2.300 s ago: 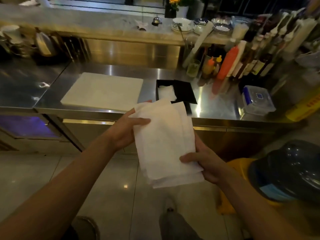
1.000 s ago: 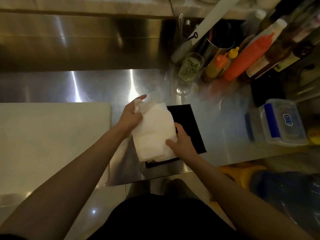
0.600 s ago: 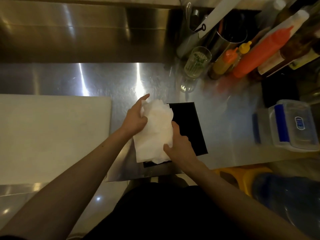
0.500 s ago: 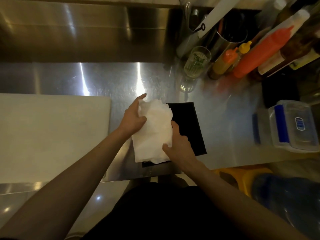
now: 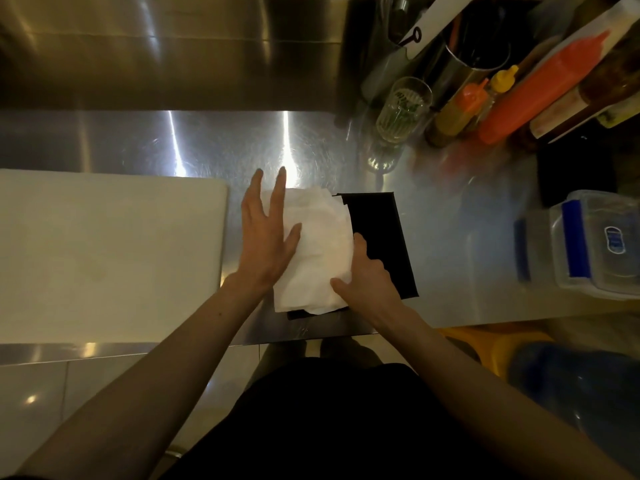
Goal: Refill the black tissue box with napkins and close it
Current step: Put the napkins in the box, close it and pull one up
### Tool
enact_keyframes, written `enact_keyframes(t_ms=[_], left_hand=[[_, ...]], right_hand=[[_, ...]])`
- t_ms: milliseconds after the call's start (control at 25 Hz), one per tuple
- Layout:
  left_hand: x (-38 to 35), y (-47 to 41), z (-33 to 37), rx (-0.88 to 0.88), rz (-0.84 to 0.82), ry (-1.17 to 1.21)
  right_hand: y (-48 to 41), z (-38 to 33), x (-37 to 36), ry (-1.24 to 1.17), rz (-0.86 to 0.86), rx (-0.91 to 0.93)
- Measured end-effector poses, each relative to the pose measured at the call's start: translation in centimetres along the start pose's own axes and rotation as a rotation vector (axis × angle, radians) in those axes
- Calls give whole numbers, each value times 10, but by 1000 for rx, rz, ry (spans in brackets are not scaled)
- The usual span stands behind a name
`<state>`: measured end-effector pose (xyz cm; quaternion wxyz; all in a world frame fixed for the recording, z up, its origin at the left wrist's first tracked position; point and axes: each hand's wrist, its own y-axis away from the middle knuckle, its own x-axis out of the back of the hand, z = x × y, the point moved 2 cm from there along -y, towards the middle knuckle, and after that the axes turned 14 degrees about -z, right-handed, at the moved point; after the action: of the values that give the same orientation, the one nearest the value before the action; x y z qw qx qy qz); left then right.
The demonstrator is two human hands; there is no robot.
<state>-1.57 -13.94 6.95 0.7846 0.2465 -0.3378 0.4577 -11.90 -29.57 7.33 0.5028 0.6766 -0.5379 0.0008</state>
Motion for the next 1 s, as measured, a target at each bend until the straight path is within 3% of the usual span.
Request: enact_keyframes(t_ms=[80, 240, 760, 1000], left_hand=[[-10, 11, 6, -117, 8, -255], [-50, 26, 4, -59, -336, -411], [-84, 19, 3, 10, -449, -567], [-91, 13, 3, -17, -481, -606]], right_hand=[[0, 2, -2, 1, 6, 14], [-1, 8, -3, -15, 17, 19], [2, 30, 5, 89, 4, 77], [12, 44, 22, -11, 62, 115]])
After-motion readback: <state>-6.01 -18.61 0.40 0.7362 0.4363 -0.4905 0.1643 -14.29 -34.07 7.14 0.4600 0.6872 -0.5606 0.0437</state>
